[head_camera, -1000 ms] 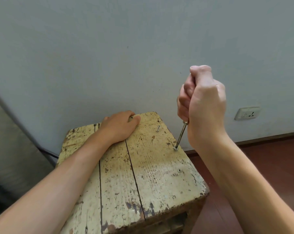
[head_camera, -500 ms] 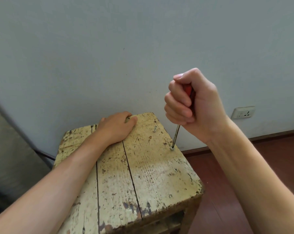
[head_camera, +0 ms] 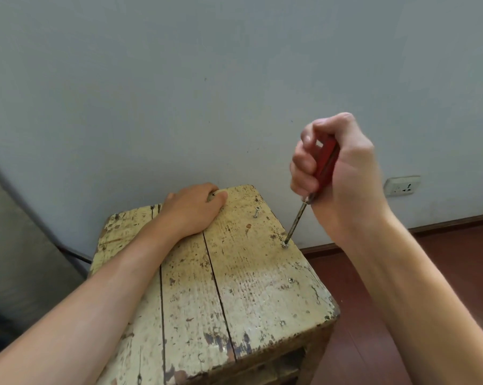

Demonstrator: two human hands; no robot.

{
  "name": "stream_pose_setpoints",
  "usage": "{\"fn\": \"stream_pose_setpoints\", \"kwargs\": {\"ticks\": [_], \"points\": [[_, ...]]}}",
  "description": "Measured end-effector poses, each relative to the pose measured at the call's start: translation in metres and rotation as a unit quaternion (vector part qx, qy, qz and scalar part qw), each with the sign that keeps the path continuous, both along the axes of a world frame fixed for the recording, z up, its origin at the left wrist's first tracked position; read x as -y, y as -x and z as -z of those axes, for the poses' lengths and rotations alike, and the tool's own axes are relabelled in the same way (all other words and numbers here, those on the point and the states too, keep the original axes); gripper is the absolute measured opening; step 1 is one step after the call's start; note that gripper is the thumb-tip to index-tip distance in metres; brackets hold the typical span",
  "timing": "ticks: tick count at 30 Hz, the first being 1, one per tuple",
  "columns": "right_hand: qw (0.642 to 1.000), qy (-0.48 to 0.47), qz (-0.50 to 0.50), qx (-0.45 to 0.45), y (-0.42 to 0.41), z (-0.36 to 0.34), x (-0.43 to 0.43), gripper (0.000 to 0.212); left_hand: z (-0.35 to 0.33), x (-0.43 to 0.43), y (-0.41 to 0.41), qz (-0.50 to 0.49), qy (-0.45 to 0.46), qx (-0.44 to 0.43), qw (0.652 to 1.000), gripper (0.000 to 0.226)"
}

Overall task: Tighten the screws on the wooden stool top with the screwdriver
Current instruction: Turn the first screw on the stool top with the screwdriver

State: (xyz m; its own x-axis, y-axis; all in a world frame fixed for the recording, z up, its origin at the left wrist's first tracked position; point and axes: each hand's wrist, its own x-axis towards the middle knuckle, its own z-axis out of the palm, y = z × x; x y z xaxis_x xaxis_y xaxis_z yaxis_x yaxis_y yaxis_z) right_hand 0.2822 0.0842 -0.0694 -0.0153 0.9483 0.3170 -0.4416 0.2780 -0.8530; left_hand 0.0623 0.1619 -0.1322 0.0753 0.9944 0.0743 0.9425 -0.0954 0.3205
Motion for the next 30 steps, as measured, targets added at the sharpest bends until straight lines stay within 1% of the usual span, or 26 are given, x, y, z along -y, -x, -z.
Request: {"fn": "stream_pose_setpoints", "kwargs": {"ticks": [2, 3, 6, 7, 9, 12, 14, 16, 18, 20, 21, 23, 25, 26, 28, 29, 30], "points": [[0.997, -0.02, -0.072, -0.004, -0.01, -0.004, -0.007, 0.012, 0.0, -0.001, 0.0, -0.001, 0.002, 0.0, 1.0, 0.048], [0.993, -0.028, -0.114, -0.004, -0.014, -0.006, -0.01, 0.012, 0.0, -0.001, 0.0, -0.001, 0.001, -0.001, 1.0, 0.048], [0.97, -0.042, -0.237, 0.039, -0.018, -0.011, -0.015, 0.023, 0.0, -0.001, 0.0, -0.003, 0.0, 0.001, 1.0, 0.049], [0.963, -0.045, -0.258, 0.06, -0.018, -0.012, -0.015, 0.029, 0.0, -0.001, 0.0, -0.004, 0.001, 0.001, 1.0, 0.049], [0.961, -0.042, -0.264, 0.073, -0.015, -0.011, -0.013, 0.04, 0.001, 0.0, 0.001, -0.004, 0.001, -0.002, 1.0, 0.049], [0.977, -0.018, -0.21, 0.043, -0.012, -0.008, -0.009, 0.055, 0.001, 0.001, 0.0, -0.001, 0.0, 0.0, 1.0, 0.049], [0.991, -0.003, -0.132, 0.016, -0.01, -0.006, -0.003, 0.058, 0.0, 0.001, -0.001, 0.001, 0.002, 0.002, 1.0, 0.048], [1.0, 0.008, -0.026, -0.016, -0.003, -0.003, 0.005, 0.057, 0.0, 0.001, -0.001, 0.001, 0.004, 0.003, 1.0, 0.048], [0.996, 0.014, 0.085, -0.032, 0.007, 0.0, 0.01, 0.054, -0.001, 0.001, -0.001, 0.001, 0.006, 0.004, 1.0, 0.048], [0.99, 0.011, 0.14, -0.028, 0.013, 0.002, 0.013, 0.053, -0.001, 0.0, 0.0, 0.002, 0.006, 0.004, 1.0, 0.048], [0.99, 0.008, 0.14, -0.02, 0.012, 0.003, 0.014, 0.053, -0.001, 0.0, 0.0, 0.002, 0.005, 0.005, 1.0, 0.048], [0.997, 0.002, 0.079, 0.016, 0.005, 0.002, 0.012, 0.044, -0.001, 0.0, 0.0, 0.003, 0.004, 0.007, 1.0, 0.047], [0.999, 0.0, -0.013, 0.037, -0.004, -0.002, 0.005, 0.019, -0.001, 0.0, 0.0, 0.004, 0.006, 0.009, 1.0, 0.046], [0.997, -0.002, -0.063, 0.036, -0.009, -0.004, 0.001, 0.011, -0.001, 0.0, 0.0, 0.005, 0.005, 0.009, 1.0, 0.045], [0.987, -0.012, -0.153, 0.043, -0.02, -0.006, -0.012, 0.03, -0.001, 0.0, 0.0, 0.005, 0.002, 0.011, 1.0, 0.045], [0.98, -0.015, -0.193, 0.048, -0.024, -0.008, -0.017, 0.036, -0.001, 0.0, 0.0, 0.004, 0.002, 0.013, 1.0, 0.044], [0.971, -0.016, -0.232, 0.055, -0.026, -0.01, -0.02, 0.038, -0.001, 0.0, 0.0, 0.004, 0.003, 0.015, 1.0, 0.045]]}}
